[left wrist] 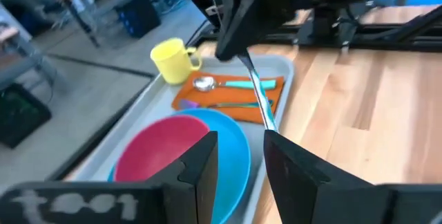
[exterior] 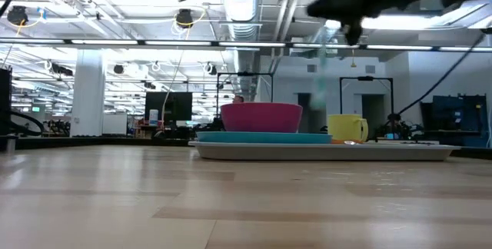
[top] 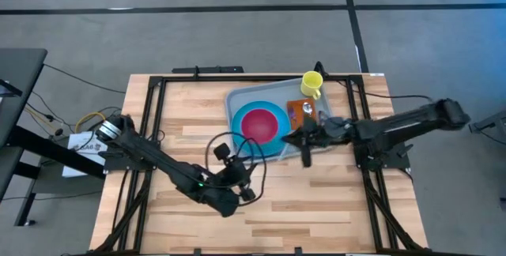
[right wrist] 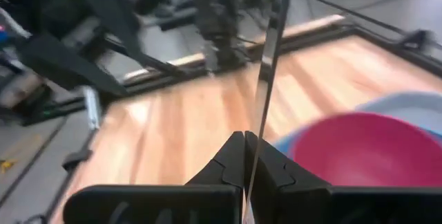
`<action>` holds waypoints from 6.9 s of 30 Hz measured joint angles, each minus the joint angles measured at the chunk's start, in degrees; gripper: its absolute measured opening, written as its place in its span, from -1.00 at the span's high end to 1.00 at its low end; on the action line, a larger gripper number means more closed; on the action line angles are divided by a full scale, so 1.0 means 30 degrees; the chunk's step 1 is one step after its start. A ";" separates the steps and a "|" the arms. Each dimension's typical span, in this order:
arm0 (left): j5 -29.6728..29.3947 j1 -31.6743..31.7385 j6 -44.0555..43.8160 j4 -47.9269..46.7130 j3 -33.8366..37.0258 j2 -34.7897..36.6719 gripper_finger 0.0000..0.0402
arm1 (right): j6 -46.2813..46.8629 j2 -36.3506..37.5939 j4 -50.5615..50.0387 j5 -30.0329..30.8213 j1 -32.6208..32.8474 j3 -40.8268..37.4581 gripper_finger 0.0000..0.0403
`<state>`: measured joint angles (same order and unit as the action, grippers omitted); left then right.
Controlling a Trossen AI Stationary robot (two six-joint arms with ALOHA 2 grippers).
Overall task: Set up tray
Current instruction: Put the blue white knife on top of the orange napkin to the middle of the green spoon and purple fork, then return to Home Position
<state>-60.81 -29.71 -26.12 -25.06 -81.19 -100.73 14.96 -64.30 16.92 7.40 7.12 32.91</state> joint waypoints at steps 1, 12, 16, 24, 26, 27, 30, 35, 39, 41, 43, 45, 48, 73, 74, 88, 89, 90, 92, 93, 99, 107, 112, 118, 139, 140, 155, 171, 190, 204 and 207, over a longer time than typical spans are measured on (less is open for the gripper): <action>-0.0032 -0.0102 0.0384 0.0000 0.0000 0.0259 0.46 | 0.0012 0.1113 -0.1607 0.0019 -0.0402 0.0007 1.00; -0.0842 0.0357 0.2633 0.0008 0.0000 0.0882 0.46 | -0.1182 0.7047 -1.2852 -0.4190 -0.9849 -0.0004 1.00; -0.0825 0.0929 0.2387 0.0053 0.0000 0.0875 0.46 | -0.2547 0.5256 -1.2679 -0.9961 -1.3768 0.0000 1.00; 0.1502 0.1815 0.2508 0.0022 0.0000 0.0875 0.46 | -0.4000 -0.0818 -1.1832 -1.5954 -1.7883 0.0007 1.00; 0.1733 0.1916 0.2734 -0.0001 0.0000 0.0875 0.46 | -0.4015 -0.1992 -1.1177 -1.6136 -1.8149 0.0015 1.00; 0.1814 0.1964 0.2759 -0.0050 0.0000 0.0875 0.46 | -0.4078 -0.2422 -1.0917 -1.6522 -1.8215 0.0036 1.00; 0.1987 0.2038 0.2699 -0.0583 0.0000 0.0875 0.46 | -0.4277 -0.3341 -1.0504 -1.7512 -1.8297 0.0031 1.00; 0.2043 0.2033 0.2569 -0.1247 0.0000 0.0875 0.46 | -0.4284 -0.3993 -1.0305 -1.7490 -1.8486 0.0029 1.00; 0.2036 0.2033 0.2477 -0.1391 0.0000 0.0868 0.46 | -0.4305 -0.4209 -1.0344 -1.7428 -1.8933 0.0029 0.98; 0.2061 0.2033 0.2353 -0.1391 0.0000 0.0868 0.46 | -0.4383 -0.4209 -1.0359 -1.7387 -1.9150 0.0029 0.93; 0.2101 0.2033 0.2089 -0.1391 0.0000 0.0868 0.46 | -0.4415 -0.4209 -1.0359 -1.7376 -1.9224 0.0029 0.85; 0.2133 0.2033 0.1865 -0.1391 0.0000 0.0868 0.46 | -0.4413 -0.4209 -1.0496 -1.7379 -1.9214 0.0029 0.76; 0.2204 0.2033 0.1803 -0.1391 0.0002 0.0868 0.46 | -0.4407 -0.4209 -1.0570 -1.7369 -1.9127 0.0022 0.63; 0.2863 0.2025 0.1282 -0.1395 0.0015 0.0766 0.46 | -0.3665 -0.4209 -1.1262 -1.2844 -1.7304 0.0022 0.23; 0.2857 0.2025 0.1278 -0.1391 0.0015 0.0766 0.46 | -0.3690 -0.4209 -1.1259 -1.2797 -1.7109 0.0022 0.23; 0.3246 0.2018 0.0987 -0.1450 0.0015 0.0766 0.46 | -0.3992 -0.4209 -1.1797 -0.9020 -1.6686 0.0046 0.23; 0.3250 0.2018 0.0987 -0.1521 0.0015 0.0766 0.46 | -0.3985 -0.4209 -1.2169 -0.9066 -1.6632 0.0184 0.23; 0.3246 0.2018 0.0984 -0.1609 0.0015 0.0766 0.46 | -0.3987 -0.4209 -1.2637 -0.9232 -1.6614 0.0423 0.23; 0.3246 0.2018 0.0976 -0.1932 0.0015 0.0766 0.46 | -0.3983 -0.4185 -1.3959 -0.9804 -1.6599 0.1179 0.23; 0.3246 0.2018 0.0972 -0.2179 0.0015 0.0766 0.46 | -0.3983 -0.4180 -1.4833 -1.0077 -1.6595 0.1631 0.23; 0.2020 0.1609 0.0904 -0.5049 0.0015 0.1226 0.46 | -0.4257 -0.3657 -1.9793 -1.0399 -1.5809 0.4588 0.23; -0.0521 0.0185 -0.5824 -1.4707 0.0015 0.5054 0.46 | -0.4666 0.1776 -2.0731 -1.0302 -1.3262 0.6084 0.24; -0.2184 -0.2071 -1.2331 -2.0885 0.0842 0.8166 0.46 | -0.5125 0.7178 -2.0797 -0.8516 -1.0987 0.5446 0.24; -0.6280 -0.6529 -1.3289 -1.7786 0.7187 1.1399 0.46 | -0.3669 1.4068 -1.4647 -0.7523 -0.7701 -0.0032 0.24; -0.9024 -0.8750 -1.9014 -0.7910 1.7048 1.3843 0.46 | -0.3452 2.0297 -0.3838 -0.2219 -0.3551 -1.0819 0.24; -0.8887 -0.8876 -1.8989 -0.7581 1.7048 1.3843 0.46 | -0.3571 2.0300 -0.3984 -0.2066 -0.3492 -1.0819 0.24; -0.6567 -0.8201 -0.3878 1.1914 1.6125 1.3790 0.46 | -0.4167 2.0315 -0.3751 0.1122 -0.5099 -1.0841 0.23; 0.9163 0.1621 1.1984 1.3354 1.6116 1.5468 0.46 | -0.4153 2.0315 -0.3627 0.1064 -0.5923 -1.0856 0.23; 1.6333 0.6030 1.1595 1.9197 2.6680 2.7455 0.46 | -0.4075 2.0315 -0.3656 0.1064 -0.5921 -1.0870 0.23; 1.7612 0.8644 1.2303 1.3038 2.6468 3.0203 0.46 | -0.3992 2.0315 -0.3787 0.1064 -0.5920 -1.0870 0.23; 1.6919 0.8966 1.2066 1.2605 2.6836 3.0233 0.46 | -0.3992 2.0315 -0.3782 0.1057 -0.5924 -1.0873 0.23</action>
<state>-10.05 -2.82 10.08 12.75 -0.68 -10.03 2.98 -3.36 5.58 10.57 -10.65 0.29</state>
